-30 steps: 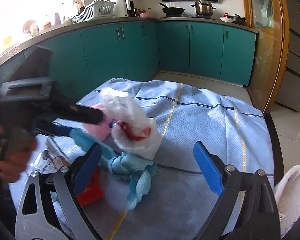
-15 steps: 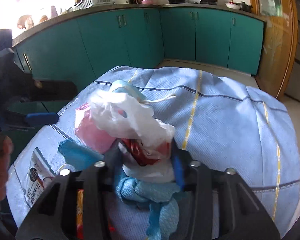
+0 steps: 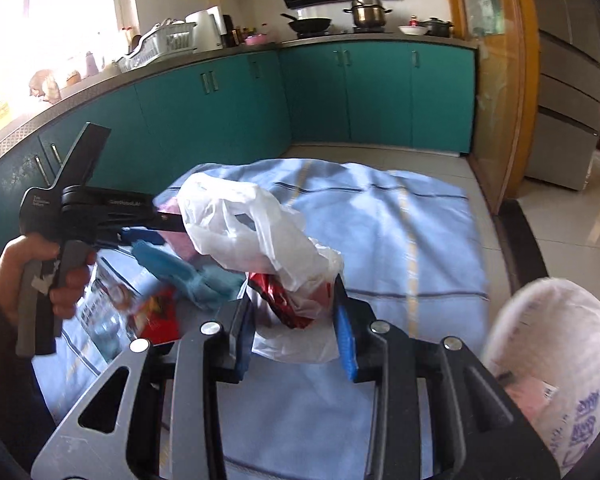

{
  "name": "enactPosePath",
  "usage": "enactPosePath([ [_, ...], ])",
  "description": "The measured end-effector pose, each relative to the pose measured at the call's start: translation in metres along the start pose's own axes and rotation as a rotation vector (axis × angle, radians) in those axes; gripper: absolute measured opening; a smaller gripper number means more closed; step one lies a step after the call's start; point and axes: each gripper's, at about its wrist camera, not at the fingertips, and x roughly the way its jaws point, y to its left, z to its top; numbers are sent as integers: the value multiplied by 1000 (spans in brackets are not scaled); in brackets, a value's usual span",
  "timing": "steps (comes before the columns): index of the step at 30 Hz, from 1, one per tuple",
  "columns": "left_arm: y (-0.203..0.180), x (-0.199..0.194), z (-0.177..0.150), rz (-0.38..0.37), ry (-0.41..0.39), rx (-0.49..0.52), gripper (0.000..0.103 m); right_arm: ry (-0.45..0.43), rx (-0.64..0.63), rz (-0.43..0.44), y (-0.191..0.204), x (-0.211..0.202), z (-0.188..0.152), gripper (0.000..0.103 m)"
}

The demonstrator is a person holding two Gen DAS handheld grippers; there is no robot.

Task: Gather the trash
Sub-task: 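Grasp the white plastic bag with the right tool while the left tool grasps the pink plastic bag, then carry both plastic bags over the wastebasket and open both tools to drop them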

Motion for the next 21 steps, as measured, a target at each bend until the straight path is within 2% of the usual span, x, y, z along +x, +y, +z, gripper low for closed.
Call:
enactPosePath([
  [4, -11, -14, -14, 6, 14, 57, 36, 25, 29, -31, -21, -5, -11, 35],
  [7, -22, -28, -23, -23, 15, 102, 36, 30, 47, -21, -28, -10, -15, 35],
  [13, -64, -44, -47, -86, 34, 281, 36, 56, 37, -4, -27, -14, -18, 35],
  [16, -80, -43, -56, -47, 8, 345, 40, 63, 29, -15, -25, -14, -21, 35],
  [19, -81, -50, -50, 40, -95, 329, 65, 57, 52, -20, -26, -14, -22, 39],
  [20, -79, -53, -44, 94, -163, 306, 79, 53, 59, -20, -26, -14, -21, 47],
  [21, -77, -53, -39, 139, -209, 291, 88, 47, 67, -21, -25, -14, -20, 52],
])
